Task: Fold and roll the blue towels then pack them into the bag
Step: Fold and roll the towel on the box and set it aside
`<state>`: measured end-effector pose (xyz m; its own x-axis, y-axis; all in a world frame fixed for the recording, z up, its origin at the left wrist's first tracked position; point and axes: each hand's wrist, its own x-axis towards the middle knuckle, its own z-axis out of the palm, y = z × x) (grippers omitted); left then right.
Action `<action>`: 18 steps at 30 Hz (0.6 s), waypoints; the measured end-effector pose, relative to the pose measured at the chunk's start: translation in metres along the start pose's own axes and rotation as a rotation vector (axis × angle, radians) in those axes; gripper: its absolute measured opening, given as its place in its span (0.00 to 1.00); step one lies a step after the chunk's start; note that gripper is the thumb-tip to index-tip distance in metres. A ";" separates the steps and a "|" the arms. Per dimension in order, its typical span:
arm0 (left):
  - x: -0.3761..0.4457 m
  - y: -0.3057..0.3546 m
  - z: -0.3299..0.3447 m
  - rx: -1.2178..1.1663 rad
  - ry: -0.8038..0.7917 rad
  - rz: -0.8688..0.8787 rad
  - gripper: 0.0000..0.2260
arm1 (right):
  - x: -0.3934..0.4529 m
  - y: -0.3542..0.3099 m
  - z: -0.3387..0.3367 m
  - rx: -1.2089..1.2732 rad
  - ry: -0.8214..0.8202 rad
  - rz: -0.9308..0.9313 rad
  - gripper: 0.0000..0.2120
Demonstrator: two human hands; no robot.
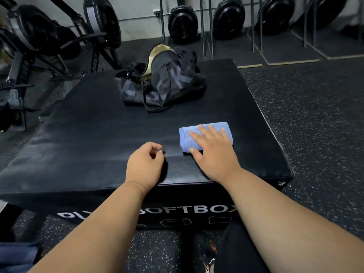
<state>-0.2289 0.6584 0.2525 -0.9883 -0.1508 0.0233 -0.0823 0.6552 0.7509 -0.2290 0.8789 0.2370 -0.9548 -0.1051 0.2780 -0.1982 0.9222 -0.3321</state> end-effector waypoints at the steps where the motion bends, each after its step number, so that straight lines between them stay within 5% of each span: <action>1: -0.001 0.001 0.003 0.086 0.013 0.037 0.03 | 0.002 0.006 -0.001 0.001 0.002 0.018 0.24; 11: 0.008 0.000 0.017 0.521 0.006 0.107 0.28 | 0.030 0.072 -0.020 -0.035 0.013 0.112 0.30; 18: 0.013 -0.004 0.018 0.585 -0.041 0.100 0.31 | 0.070 0.119 -0.019 -0.212 -0.019 0.157 0.32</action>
<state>-0.2433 0.6676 0.2377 -0.9981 -0.0465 0.0408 -0.0345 0.9657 0.2575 -0.3148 0.9889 0.2340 -0.9746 0.0406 0.2204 0.0018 0.9849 -0.1732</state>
